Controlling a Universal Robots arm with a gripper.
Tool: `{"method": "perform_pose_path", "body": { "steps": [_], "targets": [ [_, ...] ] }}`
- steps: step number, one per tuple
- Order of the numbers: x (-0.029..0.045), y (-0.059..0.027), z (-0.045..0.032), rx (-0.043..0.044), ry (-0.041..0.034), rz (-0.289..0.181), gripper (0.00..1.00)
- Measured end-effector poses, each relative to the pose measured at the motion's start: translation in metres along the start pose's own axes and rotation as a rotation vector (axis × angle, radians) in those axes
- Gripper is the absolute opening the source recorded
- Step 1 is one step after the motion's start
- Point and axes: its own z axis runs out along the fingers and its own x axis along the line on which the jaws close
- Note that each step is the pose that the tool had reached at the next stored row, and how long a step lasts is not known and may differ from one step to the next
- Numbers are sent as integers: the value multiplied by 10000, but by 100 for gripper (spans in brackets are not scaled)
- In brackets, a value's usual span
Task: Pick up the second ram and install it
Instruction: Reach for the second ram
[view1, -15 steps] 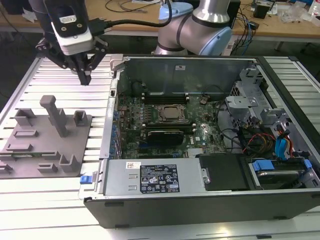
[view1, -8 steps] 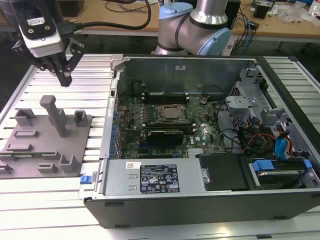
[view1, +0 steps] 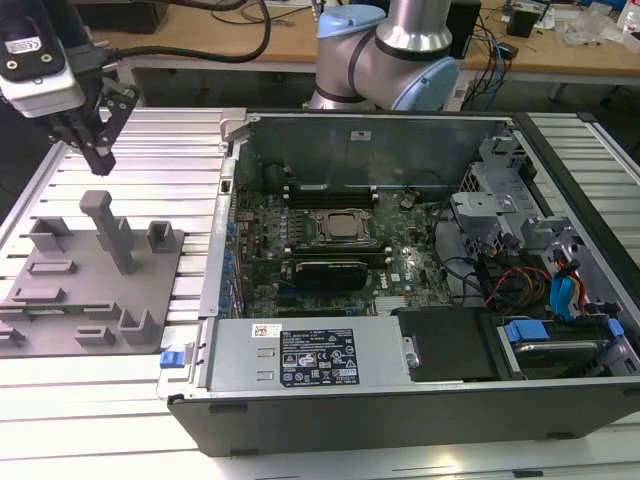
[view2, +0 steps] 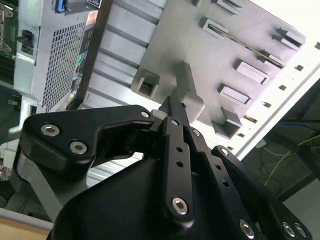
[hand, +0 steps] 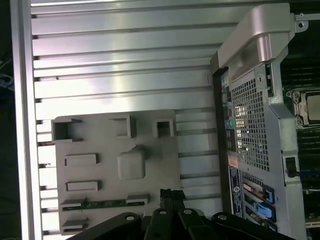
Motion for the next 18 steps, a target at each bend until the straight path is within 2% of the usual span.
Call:
{"method": "perform_pose_path", "body": {
  "steps": [3,5,7,12,14,18],
  "targets": [
    [135,-12,30,-1,0,1,8],
    [174,-29,36,0,0,-1,8],
    [246,-58,48,1,2,0,8],
    [336,-100,61,1,1,0,8],
    [421,-147,93,2,0,0,8],
    [521,-193,144,3,1,1,8]
  ]
}}
